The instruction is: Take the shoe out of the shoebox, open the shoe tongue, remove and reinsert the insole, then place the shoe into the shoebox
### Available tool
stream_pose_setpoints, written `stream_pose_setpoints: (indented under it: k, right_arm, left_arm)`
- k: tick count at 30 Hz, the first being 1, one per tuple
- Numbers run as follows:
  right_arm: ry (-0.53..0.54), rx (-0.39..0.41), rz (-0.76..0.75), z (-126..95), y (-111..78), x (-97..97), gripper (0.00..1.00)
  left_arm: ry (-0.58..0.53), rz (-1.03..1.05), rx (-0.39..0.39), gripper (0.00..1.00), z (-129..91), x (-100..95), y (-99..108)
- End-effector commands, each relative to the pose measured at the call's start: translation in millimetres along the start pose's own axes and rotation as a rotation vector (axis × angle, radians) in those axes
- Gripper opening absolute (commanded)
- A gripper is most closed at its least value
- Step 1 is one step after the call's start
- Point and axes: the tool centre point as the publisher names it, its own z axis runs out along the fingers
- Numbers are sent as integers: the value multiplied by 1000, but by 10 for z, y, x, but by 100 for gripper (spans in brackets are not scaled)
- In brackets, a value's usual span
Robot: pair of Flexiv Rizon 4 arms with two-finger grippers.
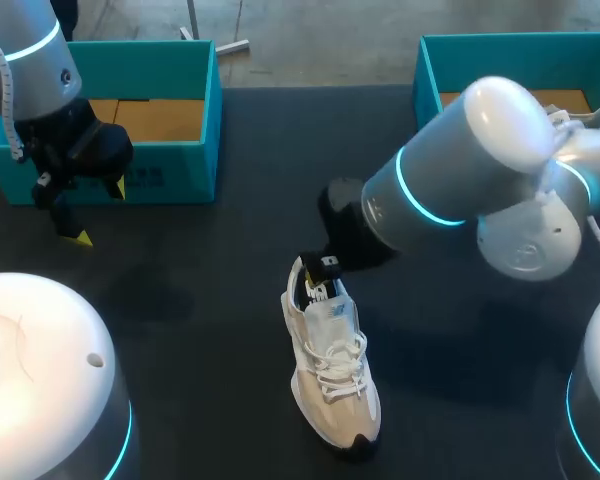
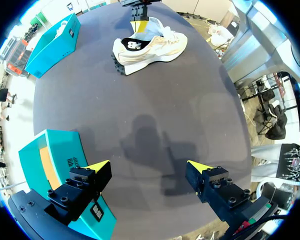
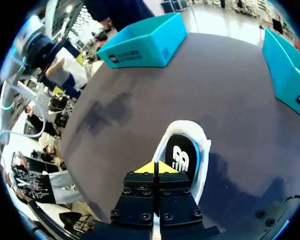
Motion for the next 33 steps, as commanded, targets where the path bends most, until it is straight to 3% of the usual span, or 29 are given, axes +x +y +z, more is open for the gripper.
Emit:
stream_pose_setpoints:
  k: [1, 8, 11, 22, 33]
  right_arm:
    - [-131, -21, 33, -2, -13, 33, 0]
    - [-216, -65, 73, 91, -21, 8, 0]
    - [-198, -81, 52, 135, -25, -3, 0]
    - [-210, -65, 54, 185, -5, -14, 0]
    - [-341, -52, 126, 282, 123, -147, 0]
  left_arm:
    - [-2, -1, -3, 100, 2, 15, 0]
    - [-2, -1, -3, 100, 2, 15, 0]
    - [-2, -1, -3, 100, 2, 15, 0]
    - [-2, -1, -3, 100, 2, 15, 0]
    - [-2, -1, -3, 100, 2, 15, 0]
